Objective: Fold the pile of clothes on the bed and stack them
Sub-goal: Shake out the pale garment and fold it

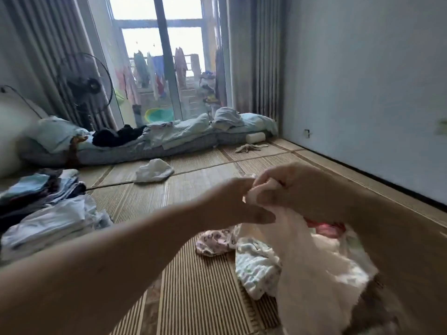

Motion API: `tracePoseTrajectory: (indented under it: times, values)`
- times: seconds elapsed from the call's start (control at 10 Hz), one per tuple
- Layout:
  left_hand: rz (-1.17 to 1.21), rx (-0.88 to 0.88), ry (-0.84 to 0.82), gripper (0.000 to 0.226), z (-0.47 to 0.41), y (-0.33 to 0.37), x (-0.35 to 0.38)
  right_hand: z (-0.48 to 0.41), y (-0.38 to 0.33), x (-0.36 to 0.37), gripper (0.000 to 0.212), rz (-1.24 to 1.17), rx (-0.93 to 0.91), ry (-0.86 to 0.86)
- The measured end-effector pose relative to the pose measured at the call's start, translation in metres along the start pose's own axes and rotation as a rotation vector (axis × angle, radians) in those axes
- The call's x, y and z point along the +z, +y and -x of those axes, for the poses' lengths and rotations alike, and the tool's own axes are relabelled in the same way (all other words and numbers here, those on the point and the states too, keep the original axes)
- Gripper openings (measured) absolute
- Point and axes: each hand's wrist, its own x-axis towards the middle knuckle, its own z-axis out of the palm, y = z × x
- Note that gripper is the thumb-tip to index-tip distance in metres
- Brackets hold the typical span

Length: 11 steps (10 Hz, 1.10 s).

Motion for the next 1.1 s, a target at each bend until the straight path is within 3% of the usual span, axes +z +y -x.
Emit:
tracePoseTrajectory:
  times: [0.2, 0.3, 0.4, 0.5, 0.6, 0.7, 0.8, 0.9, 1.0, 1.1]
  values:
    - [-0.038, -0.130, 0.039, 0.022, 0.059, -0.004, -0.109, -0.051, -0.103, -0.023, 0.015, 0.384, -0.208, 0.089]
    - [-0.396, -0.222, 0.103, 0.029, 0.098, -0.018, -0.161, -0.064, -0.137, -0.018, 0.018, 0.369, -0.278, 0.109]
    - [-0.515, -0.285, 0.117, 0.046, 0.141, -0.020, -0.204, -0.073, -0.159, -0.009, 0.017, 0.256, -0.270, 0.150]
    - [-0.579, -0.337, 0.197, 0.042, 0.172, -0.022, -0.240, -0.078, -0.171, 0.001, 0.012, 0.044, -0.197, 0.199]
    - [-0.487, -0.470, 0.295, 0.033, 0.194, -0.024, -0.263, -0.082, -0.179, 0.013, 0.010, -0.089, -0.128, 0.204]
    - [-0.051, -0.448, 0.340, 0.026, 0.207, -0.018, -0.268, -0.090, -0.185, 0.024, 0.010, -0.256, -0.070, 0.226]
    - [0.188, -0.488, 0.473, 0.020, 0.209, -0.017, -0.264, -0.098, -0.188, 0.032, 0.011, -0.418, 0.031, 0.244]
    - [0.199, -0.615, 0.725, 0.017, 0.192, -0.021, -0.246, -0.105, -0.190, 0.056, 0.007, -0.476, 0.190, 0.261]
    - [0.242, -0.754, 0.704, 0.012, 0.176, -0.019, -0.219, -0.108, -0.192, 0.089, 0.004, -0.313, 0.240, 0.343]
    - [0.401, -0.668, 0.494, 0.017, 0.158, -0.009, -0.198, -0.100, -0.204, 0.119, 0.018, -0.354, 0.224, 0.289]
